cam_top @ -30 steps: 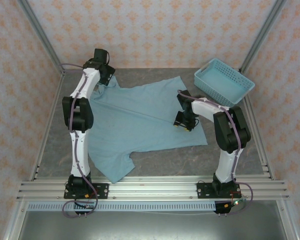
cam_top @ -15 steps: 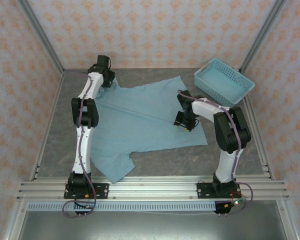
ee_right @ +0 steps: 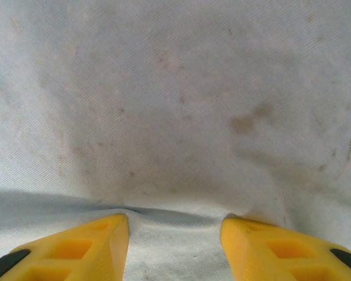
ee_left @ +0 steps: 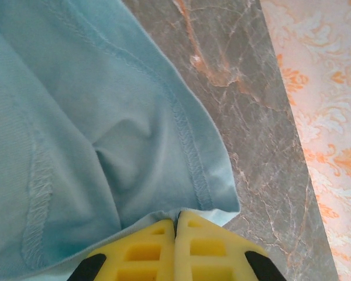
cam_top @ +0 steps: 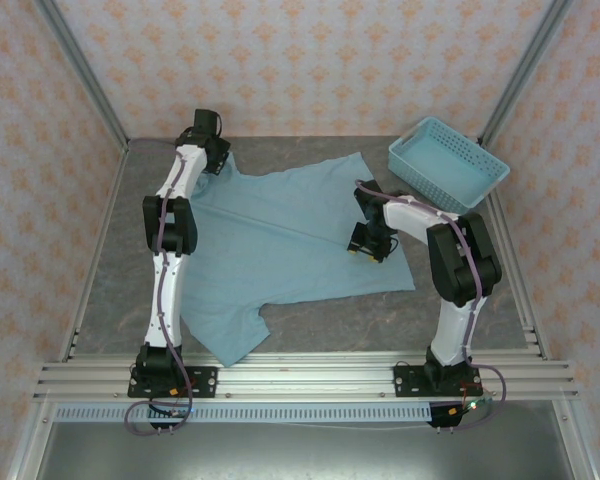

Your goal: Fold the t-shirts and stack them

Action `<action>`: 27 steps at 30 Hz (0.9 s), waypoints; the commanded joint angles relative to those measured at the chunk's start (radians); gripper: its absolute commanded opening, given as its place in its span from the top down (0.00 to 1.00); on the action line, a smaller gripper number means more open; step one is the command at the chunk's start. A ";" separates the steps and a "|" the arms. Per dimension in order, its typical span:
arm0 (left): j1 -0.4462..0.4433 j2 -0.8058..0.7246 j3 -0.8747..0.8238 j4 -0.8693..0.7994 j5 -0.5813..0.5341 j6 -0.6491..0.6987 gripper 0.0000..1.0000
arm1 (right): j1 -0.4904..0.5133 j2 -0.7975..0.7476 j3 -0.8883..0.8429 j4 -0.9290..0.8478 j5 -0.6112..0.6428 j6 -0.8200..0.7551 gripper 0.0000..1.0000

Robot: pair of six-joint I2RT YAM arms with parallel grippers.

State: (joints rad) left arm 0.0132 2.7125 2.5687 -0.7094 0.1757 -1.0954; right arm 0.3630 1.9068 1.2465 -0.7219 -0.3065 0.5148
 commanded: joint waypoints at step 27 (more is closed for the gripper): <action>-0.101 0.060 0.176 0.170 0.057 0.414 0.46 | -0.007 0.087 -0.050 -0.033 0.003 0.008 0.52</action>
State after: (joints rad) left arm -0.0792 2.7869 2.6892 -0.5098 0.2535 -0.7536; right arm 0.3592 1.9137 1.2568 -0.7338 -0.3161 0.5152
